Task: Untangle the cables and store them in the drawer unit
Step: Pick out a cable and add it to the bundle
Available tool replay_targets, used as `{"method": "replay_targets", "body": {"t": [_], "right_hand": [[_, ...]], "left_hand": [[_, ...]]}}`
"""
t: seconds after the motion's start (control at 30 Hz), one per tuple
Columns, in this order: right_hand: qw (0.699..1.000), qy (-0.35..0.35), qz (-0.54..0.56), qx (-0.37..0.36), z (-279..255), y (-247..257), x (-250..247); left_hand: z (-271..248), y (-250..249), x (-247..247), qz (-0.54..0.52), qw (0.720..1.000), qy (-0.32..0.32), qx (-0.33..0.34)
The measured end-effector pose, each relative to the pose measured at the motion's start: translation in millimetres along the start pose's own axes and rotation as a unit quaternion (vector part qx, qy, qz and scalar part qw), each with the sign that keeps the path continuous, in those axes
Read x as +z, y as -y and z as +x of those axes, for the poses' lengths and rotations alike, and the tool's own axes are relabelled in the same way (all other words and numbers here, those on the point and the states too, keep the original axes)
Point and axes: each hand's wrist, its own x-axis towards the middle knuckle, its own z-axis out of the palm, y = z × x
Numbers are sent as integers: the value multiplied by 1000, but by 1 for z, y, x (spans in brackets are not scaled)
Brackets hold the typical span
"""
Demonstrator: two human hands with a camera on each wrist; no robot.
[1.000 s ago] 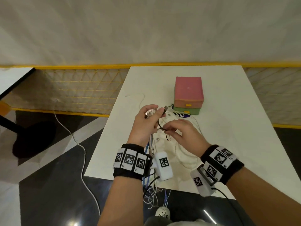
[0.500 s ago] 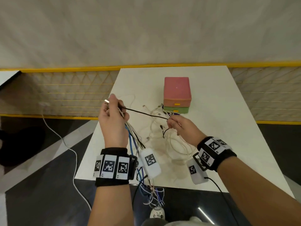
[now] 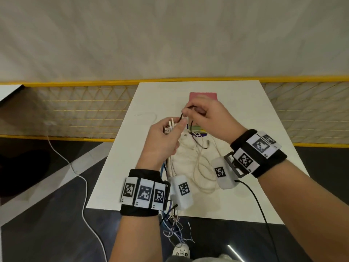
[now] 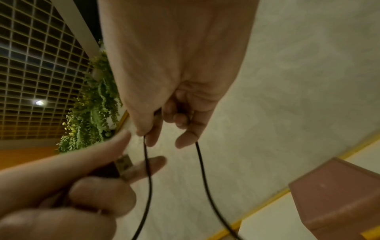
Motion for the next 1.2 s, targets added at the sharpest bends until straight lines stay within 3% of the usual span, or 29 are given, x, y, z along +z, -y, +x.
{"method": "replay_targets", "body": {"t": [0.23, 0.37, 0.43, 0.53, 0.67, 0.87, 0.93, 1.0, 1.1, 1.2], "right_hand": [[993, 76, 2, 94, -20, -27, -6], [990, 54, 16, 128, -32, -34, -8], [989, 68, 17, 130, -38, -30, -7], [974, 146, 36, 168, -64, -31, 2], [934, 271, -44, 230, -114, -53, 25], [862, 437, -167, 196, -169, -82, 65], [861, 437, -166, 198, -163, -81, 59], [891, 388, -133, 193, -148, -76, 47], [941, 294, -11, 170, -121, -43, 30], [941, 267, 164, 127, -102, -2, 34]], "left_hand": [[8, 3, -22, -71, 974, -214, 30], [8, 6, -29, -85, 968, -234, 15], [8, 7, -29, -82, 971, -226, 14], [5, 4, -28, -62, 977, -202, 25], [-9, -3, -27, -46, 988, -137, 55], [-32, -8, -16, 61, 994, -21, 89], [-39, -9, -12, 80, 992, 17, 97], [-45, -7, -9, 92, 989, 39, 109], [-53, -1, -2, 104, 987, 51, 116], [-62, 4, 12, 117, 982, 75, 125]]}}
